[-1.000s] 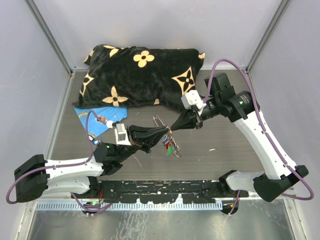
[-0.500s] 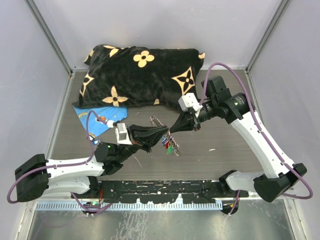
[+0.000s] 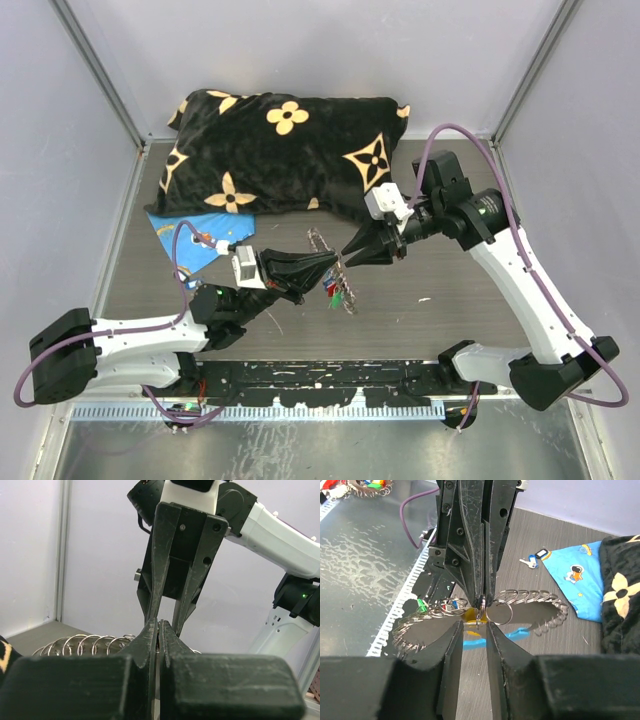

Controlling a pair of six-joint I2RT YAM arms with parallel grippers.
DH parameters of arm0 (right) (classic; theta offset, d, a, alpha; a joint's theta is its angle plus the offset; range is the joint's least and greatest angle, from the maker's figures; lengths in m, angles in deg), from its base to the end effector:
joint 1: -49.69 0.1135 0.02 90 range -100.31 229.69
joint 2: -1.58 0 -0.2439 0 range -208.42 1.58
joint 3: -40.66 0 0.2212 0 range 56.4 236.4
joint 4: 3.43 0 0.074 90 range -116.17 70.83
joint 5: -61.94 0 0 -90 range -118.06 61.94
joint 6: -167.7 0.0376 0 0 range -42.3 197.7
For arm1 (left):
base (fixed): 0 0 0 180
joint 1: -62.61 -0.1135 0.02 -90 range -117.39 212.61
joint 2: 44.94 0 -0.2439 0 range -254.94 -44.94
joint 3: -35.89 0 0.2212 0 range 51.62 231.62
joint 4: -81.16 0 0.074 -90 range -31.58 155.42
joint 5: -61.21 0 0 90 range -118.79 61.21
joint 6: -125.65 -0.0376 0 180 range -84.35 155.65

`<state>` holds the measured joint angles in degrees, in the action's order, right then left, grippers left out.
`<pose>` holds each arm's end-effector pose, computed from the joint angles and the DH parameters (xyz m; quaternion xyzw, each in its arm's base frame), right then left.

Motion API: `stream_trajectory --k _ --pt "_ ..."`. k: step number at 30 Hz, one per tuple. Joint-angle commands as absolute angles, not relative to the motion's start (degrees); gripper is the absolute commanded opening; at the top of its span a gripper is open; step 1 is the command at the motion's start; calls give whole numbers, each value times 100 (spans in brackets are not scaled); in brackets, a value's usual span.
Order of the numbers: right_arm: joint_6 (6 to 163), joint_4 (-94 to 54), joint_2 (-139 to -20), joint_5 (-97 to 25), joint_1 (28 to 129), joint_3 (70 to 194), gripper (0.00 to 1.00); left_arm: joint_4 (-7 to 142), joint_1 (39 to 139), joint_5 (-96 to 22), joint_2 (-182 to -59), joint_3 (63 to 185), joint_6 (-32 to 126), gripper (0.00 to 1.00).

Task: Remove the keys from the keyring
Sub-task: Remove the key from the keyring.

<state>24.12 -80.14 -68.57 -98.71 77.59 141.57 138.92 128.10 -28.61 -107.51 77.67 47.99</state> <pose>0.1490 0.1190 0.3939 -0.6579 0.4316 0.4546 0.4174 0.0846 -0.1852 0.3186 0.1985 0.3999 -0.5615 0.6967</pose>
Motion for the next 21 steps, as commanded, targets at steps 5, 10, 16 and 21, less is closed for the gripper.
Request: stream_trajectory --k 5,10,16,21 --pt "2837 -7576 -6793 -10358 7679 14051 31 14127 12773 -2985 -10536 7970 4656 0" --pt "3009 -7379 -6797 -10433 7689 13869 31 14179 12774 -3035 -10594 8003 4690 0" --pt "3099 -7247 -6781 -10533 7685 13747 31 14186 12773 -3040 -10645 8038 4686 0" --pt "3162 -7170 -6809 -10633 7694 13707 27 14230 12775 -3046 -10697 8060 4706 0"
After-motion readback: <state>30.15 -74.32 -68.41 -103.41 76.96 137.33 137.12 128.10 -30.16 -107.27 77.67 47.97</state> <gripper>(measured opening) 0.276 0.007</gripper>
